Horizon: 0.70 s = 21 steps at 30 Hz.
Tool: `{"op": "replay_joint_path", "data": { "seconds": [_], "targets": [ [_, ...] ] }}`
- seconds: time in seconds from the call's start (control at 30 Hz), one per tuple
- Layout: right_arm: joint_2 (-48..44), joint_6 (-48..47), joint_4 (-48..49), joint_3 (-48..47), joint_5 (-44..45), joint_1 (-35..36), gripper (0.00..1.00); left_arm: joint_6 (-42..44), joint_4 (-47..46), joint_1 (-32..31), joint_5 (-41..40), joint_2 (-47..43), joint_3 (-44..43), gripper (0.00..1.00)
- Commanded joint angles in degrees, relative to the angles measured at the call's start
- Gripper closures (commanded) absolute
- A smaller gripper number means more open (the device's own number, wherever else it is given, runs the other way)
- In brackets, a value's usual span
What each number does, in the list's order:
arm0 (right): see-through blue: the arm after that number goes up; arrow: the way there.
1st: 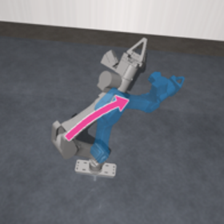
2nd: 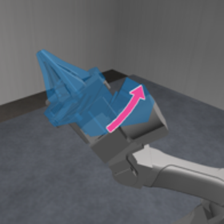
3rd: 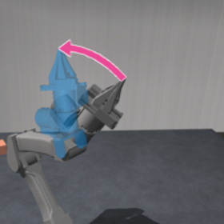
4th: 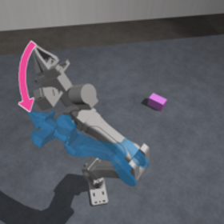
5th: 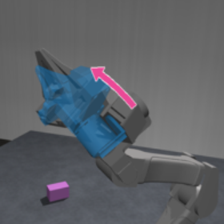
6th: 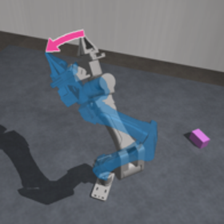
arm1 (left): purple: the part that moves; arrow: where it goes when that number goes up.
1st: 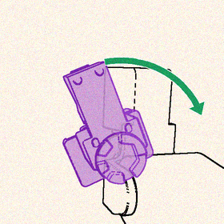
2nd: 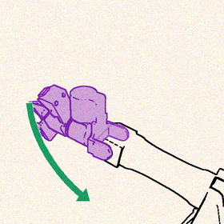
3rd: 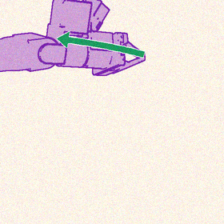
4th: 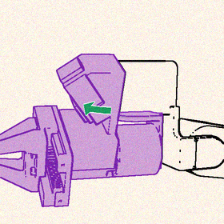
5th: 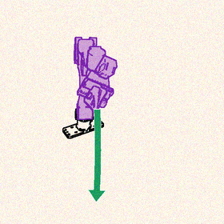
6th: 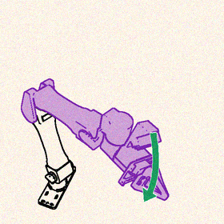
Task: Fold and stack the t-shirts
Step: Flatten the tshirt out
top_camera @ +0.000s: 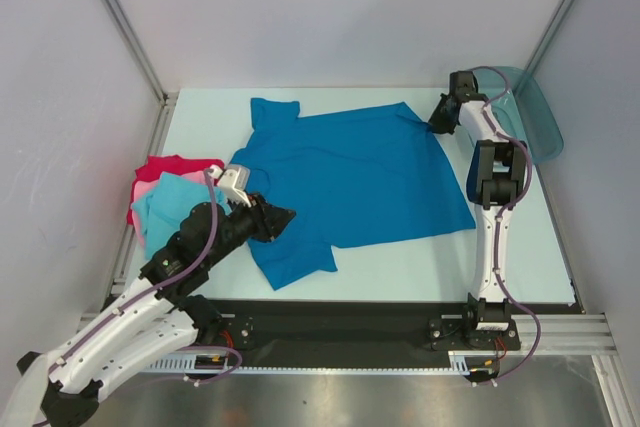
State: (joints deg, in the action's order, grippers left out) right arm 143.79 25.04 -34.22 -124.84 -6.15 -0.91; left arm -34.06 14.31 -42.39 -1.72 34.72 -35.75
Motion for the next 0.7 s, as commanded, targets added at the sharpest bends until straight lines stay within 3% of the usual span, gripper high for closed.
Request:
{"op": "replay_joint_path", "data": {
  "seconds": [0.0, 0.43, 0.67],
  "targets": [
    [-3.9, 2.5, -0.3, 0.9, 9.1, 0.5, 1.0, -0.1, -0.9, -0.7, 0.3, -0.4, 0.1, 0.68],
    [-5.0, 10.0, -3.6, 0.5, 19.7, -1.5, 1.0, 0.5, 1.5, -0.9, -0.2, -1.6, -1.7, 0.71],
    [-10.2, 16.4, -0.9, 9.1, 24.8, -2.5, 1.0, 0.6, 2.5, -0.9, -0.6, -1.5, -2.3, 0.72]
  ]
}}
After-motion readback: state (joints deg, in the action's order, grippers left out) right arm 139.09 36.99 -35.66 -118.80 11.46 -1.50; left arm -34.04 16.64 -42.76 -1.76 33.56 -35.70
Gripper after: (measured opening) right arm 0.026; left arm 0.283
